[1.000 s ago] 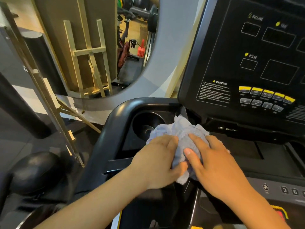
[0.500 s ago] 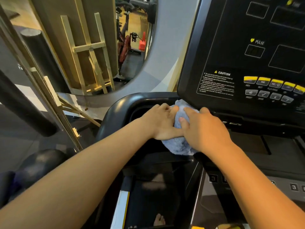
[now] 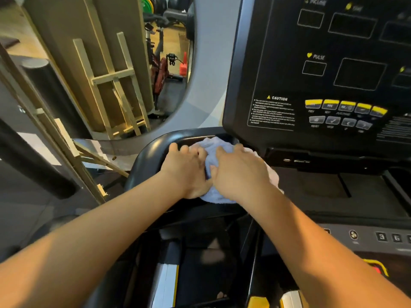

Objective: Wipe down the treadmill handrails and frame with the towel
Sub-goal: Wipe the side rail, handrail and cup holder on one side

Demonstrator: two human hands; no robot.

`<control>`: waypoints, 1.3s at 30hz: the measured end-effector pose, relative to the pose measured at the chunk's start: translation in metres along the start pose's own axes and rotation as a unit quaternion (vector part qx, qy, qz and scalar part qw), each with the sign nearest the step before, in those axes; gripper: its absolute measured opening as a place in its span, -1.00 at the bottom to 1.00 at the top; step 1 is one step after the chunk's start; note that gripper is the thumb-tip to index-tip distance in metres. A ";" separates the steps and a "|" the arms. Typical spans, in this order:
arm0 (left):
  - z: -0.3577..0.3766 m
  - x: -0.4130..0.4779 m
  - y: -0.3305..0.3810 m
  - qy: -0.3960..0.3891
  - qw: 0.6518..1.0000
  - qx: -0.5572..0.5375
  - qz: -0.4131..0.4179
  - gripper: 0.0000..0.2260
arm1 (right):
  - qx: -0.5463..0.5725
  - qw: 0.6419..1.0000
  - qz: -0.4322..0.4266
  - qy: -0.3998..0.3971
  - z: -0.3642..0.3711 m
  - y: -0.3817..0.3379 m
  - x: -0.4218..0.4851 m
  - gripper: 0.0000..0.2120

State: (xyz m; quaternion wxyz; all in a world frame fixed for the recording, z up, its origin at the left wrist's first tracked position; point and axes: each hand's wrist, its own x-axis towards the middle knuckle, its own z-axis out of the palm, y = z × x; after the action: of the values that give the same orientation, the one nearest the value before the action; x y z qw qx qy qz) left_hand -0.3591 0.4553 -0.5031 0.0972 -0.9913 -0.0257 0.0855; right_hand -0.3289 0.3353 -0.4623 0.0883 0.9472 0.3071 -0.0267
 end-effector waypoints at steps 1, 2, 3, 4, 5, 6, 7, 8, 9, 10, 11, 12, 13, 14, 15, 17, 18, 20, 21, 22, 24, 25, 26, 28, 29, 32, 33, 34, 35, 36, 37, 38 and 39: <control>0.003 -0.003 0.001 -0.003 1.000 -0.001 -0.005 -0.34 | 0.019 1.000 0.004 0.009 0.001 -0.002 0.001 -0.60; 0.007 -0.004 0.003 -0.001 1.000 -0.006 -0.001 -0.35 | 0.031 0.999 0.009 0.021 0.004 -0.001 0.000 -0.58; 0.009 -0.003 0.005 0.003 1.000 -0.014 0.010 -0.36 | 0.035 0.999 0.007 0.035 0.005 0.003 -0.003 -0.55; 0.010 -0.002 0.007 0.014 0.999 -0.023 0.023 -0.36 | 0.041 0.998 0.004 0.044 0.006 0.009 -0.008 -0.55; 0.010 0.002 0.008 0.030 0.998 -0.031 0.039 -0.34 | 0.053 0.997 0.002 0.051 0.009 0.016 -0.012 -0.56; 0.008 0.007 0.009 0.047 0.996 -0.045 0.057 -0.30 | 0.072 0.996 0.007 0.060 0.009 0.023 -0.018 -0.57; 0.005 0.012 0.008 0.054 0.993 -0.071 0.078 -0.25 | 0.090 0.994 0.015 0.066 0.009 0.028 -0.022 -0.58; 0.003 0.018 0.007 0.049 0.988 -0.110 0.094 -0.22 | 0.101 0.992 0.022 0.071 0.008 0.032 -0.024 -0.57; 0.002 0.023 0.005 0.036 0.983 -0.148 0.105 -0.20 | 0.106 0.991 0.026 0.071 0.007 0.033 -0.024 -0.57; 0.002 0.026 0.003 0.025 0.978 -0.175 0.112 -0.19 | 0.108 0.992 0.028 0.065 0.005 0.032 -0.022 -0.57; 0.004 0.026 0.003 0.020 0.976 -0.185 0.113 -0.19 | 0.108 0.992 0.029 0.062 0.003 0.029 -0.018 -0.58; 0.005 0.025 0.004 0.019 0.977 -0.180 0.110 -0.22 | 0.102 0.993 0.029 0.058 0.003 0.026 -0.013 -0.60; 0.006 0.024 0.005 0.022 0.980 -0.168 0.104 -0.28 | 0.094 0.993 0.029 0.061 0.003 0.022 -0.009 -0.61; 0.005 0.022 0.006 0.027 0.982 -0.157 0.096 -0.35 | 0.084 0.994 0.030 0.066 0.002 0.019 -0.005 -0.61; 0.004 0.019 0.008 0.033 0.984 -0.151 0.090 -0.42 | 0.075 0.994 0.028 0.076 0.002 0.018 -0.003 -0.60; 0.000 0.011 0.011 0.029 0.983 -0.165 0.081 -0.48 | 0.076 0.994 0.005 0.077 0.001 0.018 -0.003 -0.61; 0.000 0.006 0.013 0.018 0.978 -0.193 0.075 -0.50 | 0.091 0.994 -0.006 0.061 0.000 0.021 -0.004 -0.61; 0.005 -0.012 0.015 0.012 0.957 -0.283 0.060 -0.53 | 0.109 0.994 -0.022 0.020 -0.002 0.026 -0.008 -0.63; 0.007 -0.022 0.016 0.019 0.945 -0.322 0.054 -0.54 | 0.110 0.994 -0.028 0.006 -0.002 0.028 -0.010 -0.66; 0.008 -0.031 0.017 0.026 0.940 -0.338 0.047 -0.55 | 0.108 0.994 -0.034 -0.007 -0.001 0.028 -0.011 -0.67; 0.008 -0.046 0.016 0.048 0.946 -0.317 0.038 -0.58 | 0.110 0.992 -0.046 -0.031 -0.002 0.028 -0.014 -0.73; 0.007 -0.053 0.016 0.065 0.951 -0.299 0.040 -0.59 | 0.123 0.990 -0.047 -0.045 -0.004 0.028 -0.015 -0.76; 0.005 -0.059 0.014 0.086 0.954 -0.282 0.045 -0.60 | 0.147 0.986 -0.048 -0.061 -0.006 0.028 -0.017 -0.78; 0.002 -0.072 0.011 0.115 0.956 -0.265 0.049 -0.59 | 0.214 0.971 -0.055 -0.091 -0.011 0.029 -0.021 -0.80; 0.003 -0.079 0.009 0.125 0.956 -0.262 0.049 -0.57 | 0.251 0.960 -0.061 -0.107 -0.013 0.028 -0.023 -0.80; 0.010 -0.101 -0.005 0.122 0.959 -0.253 0.038 -0.45 | 0.365 0.914 -0.071 -0.165 -0.012 0.016 -0.025 -0.76; 0.014 -0.107 -0.012 0.116 0.960 -0.253 0.029 -0.42 | 0.400 0.896 -0.077 -0.178 -0.011 0.009 -0.024 -0.75; 0.018 -0.112 -0.018 0.112 0.959 -0.258 0.019 -0.42 | 0.425 0.881 -0.088 -0.189 -0.010 0.001 -0.023 -0.74; 0.021 -0.118 -0.025 0.106 0.958 -0.268 0.007 -0.42 | 0.444 0.869 -0.102 -0.194 -0.011 -0.008 -0.022 -0.73; 0.024 -0.123 -0.031 0.102 0.952 -0.288 -0.002 -0.42 | 0.460 0.858 -0.117 -0.196 -0.011 -0.017 -0.021 -0.70; 0.026 -0.127 -0.036 0.103 0.942 -0.321 -0.011 -0.43 | 0.477 0.848 -0.131 -0.190 -0.012 -0.026 -0.021 -0.66; 0.027 -0.132 -0.041 0.107 0.927 -0.359 -0.019 -0.44 | 0.494 0.839 -0.141 -0.181 -0.012 -0.033 -0.020 -0.62; 0.027 -0.136 -0.044 0.111 0.913 -0.392 -0.027 -0.45 | 0.513 0.829 -0.146 -0.170 -0.012 -0.039 -0.022 -0.58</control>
State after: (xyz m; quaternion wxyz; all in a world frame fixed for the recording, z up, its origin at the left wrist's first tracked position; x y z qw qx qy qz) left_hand -0.4987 0.4946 -0.4981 -0.2949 -0.9518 -0.0726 -0.0442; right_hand -0.3696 0.3554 -0.4538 -0.3641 0.7809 0.3643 -0.3534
